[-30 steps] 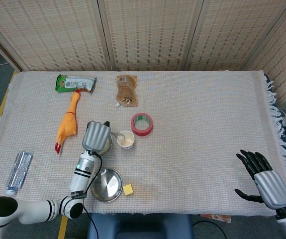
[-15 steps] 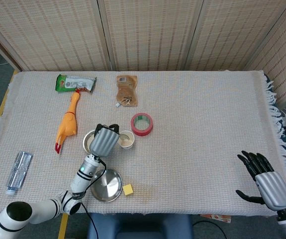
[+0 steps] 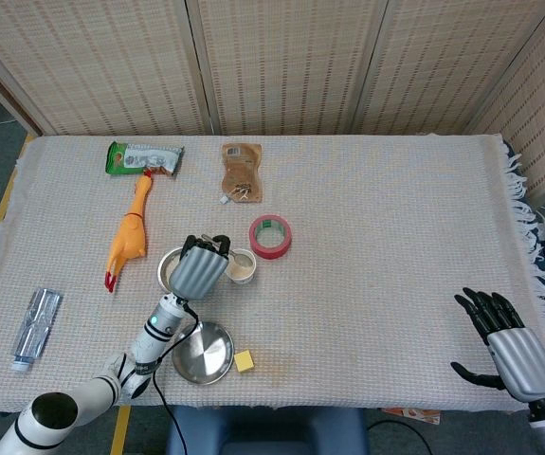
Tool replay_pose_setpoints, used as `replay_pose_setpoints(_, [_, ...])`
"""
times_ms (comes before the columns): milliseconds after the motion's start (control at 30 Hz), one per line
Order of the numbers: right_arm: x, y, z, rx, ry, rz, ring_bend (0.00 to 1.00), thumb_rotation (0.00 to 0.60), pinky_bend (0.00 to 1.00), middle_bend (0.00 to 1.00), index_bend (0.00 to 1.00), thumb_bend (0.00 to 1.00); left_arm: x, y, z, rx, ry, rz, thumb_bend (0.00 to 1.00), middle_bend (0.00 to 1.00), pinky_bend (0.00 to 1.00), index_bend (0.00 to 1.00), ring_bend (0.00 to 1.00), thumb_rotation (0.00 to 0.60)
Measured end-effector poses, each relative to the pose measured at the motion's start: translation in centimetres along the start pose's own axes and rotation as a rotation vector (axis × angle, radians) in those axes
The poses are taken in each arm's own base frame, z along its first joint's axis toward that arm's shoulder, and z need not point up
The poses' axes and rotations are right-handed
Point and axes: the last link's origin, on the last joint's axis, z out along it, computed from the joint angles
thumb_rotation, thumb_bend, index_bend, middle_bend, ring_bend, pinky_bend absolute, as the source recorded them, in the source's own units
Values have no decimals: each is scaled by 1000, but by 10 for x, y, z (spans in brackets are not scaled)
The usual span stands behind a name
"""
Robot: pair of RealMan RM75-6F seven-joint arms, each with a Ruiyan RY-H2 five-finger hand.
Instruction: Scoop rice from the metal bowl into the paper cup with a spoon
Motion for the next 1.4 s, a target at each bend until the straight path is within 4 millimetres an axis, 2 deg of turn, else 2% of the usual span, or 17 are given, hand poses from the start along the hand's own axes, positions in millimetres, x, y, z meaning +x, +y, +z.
replay_pose_setpoints(500, [2, -1, -4, 6, 13, 0, 0, 503, 0, 0, 0, 114, -16, -7, 3, -10, 18, 27, 425, 1000, 1000, 855, 1000, 600])
replay_pose_setpoints(700, [0, 0, -1, 2, 1, -1, 0, 503, 0, 0, 0, 114, -16, -9, 0, 23, -5, -27, 425, 1000, 1000, 847, 1000, 600])
replay_pose_setpoints(800, [0, 0, 0, 0, -3, -1, 0, 502, 0, 0, 0, 114, -12, -8, -3, 43, -21, -109, 425, 1000, 1000, 831, 1000, 600])
replay_pose_setpoints(1000, [-2, -1, 2, 4, -17, -5, 0, 503, 0, 0, 0, 114, 14, -12, -10, 73, -44, -362, 425, 1000, 1000, 831, 1000, 600])
replay_pose_setpoints(1167, [-4, -3, 1, 13, -22, -10, 0, 503, 0, 0, 0, 114, 45, -23, -24, 58, -154, -594, 425, 1000, 1000, 824, 1000, 600])
replay_pose_setpoints(1333, [-10, -6, 3, 22, -44, -17, 0, 502, 0, 0, 0, 114, 71, -40, -54, 20, -362, -754, 423, 1000, 1000, 823, 1000, 600])
replay_pose_setpoints(1400, [-12, -8, 4, 29, -59, -19, 0, 502, 0, 0, 0, 114, 73, -46, -70, 3, -450, -767, 421, 1000, 1000, 823, 1000, 600])
